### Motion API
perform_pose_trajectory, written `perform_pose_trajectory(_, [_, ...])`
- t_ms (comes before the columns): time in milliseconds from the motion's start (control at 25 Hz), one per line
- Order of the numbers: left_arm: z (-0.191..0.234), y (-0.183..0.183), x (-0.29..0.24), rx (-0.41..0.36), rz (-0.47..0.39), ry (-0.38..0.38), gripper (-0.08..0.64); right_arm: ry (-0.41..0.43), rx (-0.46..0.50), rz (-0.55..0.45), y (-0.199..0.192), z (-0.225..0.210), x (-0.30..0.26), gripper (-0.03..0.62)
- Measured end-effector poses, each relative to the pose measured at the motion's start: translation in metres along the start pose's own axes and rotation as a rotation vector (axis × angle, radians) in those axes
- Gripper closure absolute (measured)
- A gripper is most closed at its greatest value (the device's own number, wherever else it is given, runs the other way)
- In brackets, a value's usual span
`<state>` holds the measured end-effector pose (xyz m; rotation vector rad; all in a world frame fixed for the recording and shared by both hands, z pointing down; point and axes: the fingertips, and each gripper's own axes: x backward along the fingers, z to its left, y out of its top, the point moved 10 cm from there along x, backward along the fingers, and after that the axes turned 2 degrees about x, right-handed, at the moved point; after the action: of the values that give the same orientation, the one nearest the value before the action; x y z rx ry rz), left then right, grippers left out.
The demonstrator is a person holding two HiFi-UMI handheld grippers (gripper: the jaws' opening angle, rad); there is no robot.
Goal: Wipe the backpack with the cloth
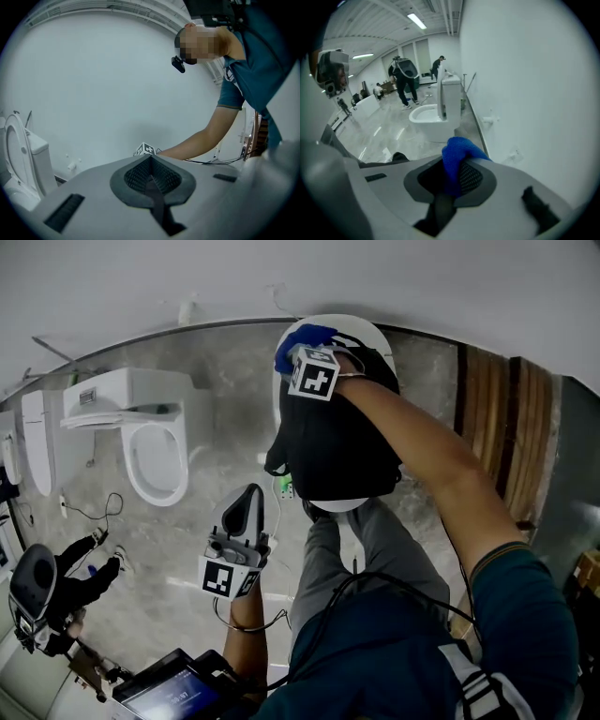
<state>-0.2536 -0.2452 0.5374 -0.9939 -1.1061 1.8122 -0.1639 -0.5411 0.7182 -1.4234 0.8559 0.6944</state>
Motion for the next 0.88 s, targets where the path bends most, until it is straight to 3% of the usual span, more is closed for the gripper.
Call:
perform_pose_trajectory(120, [0.006, 0.000, 0.009, 0.003, -0.003, 0.017, 0.555, 0.131, 0.109, 0.055, 0.048, 0.041, -0.018, 0.541])
perform_pose_trajectory(280, [0.009, -0.002, 0.021, 0.011, -0.015, 0.031, 0.556, 0.278, 0.311, 0.356, 0.061, 0.130, -0.051, 0.541])
perform_pose_trajectory(360, [0.010, -0.002, 0.027, 0.016, -0.023, 0.035, 0.555, 0.286, 0.407, 0.513, 0.049, 0.175, -0.062, 0.541])
perform_pose_trajectory(440, [0.012, -0.002, 0.032, 0.020, -0.035, 0.036, 0.555, 0.256, 0.462, 0.588, 0.037, 0.215, -0.067, 0.541])
perform_pose_trajectory(640, [0.014, -0.004, 0.041, 0.013, -0.028, 0.035, 0.555, 0.103, 0.504, 0.498, 0.020, 0.274, -0.055, 0.541])
perform_pose_trajectory(760, [0.015, -0.006, 0.045, 0.020, -0.026, 0.022, 0.556, 0.061, 0.415, 0.390, 0.006, 0.289, -0.039, 0.541])
perform_pose_trajectory(880, [0.016, -0.005, 0.043, 0.024, -0.026, -0.004, 0.555, 0.047, 0.259, 0.296, -0.005, 0.296, -0.018, 0.541])
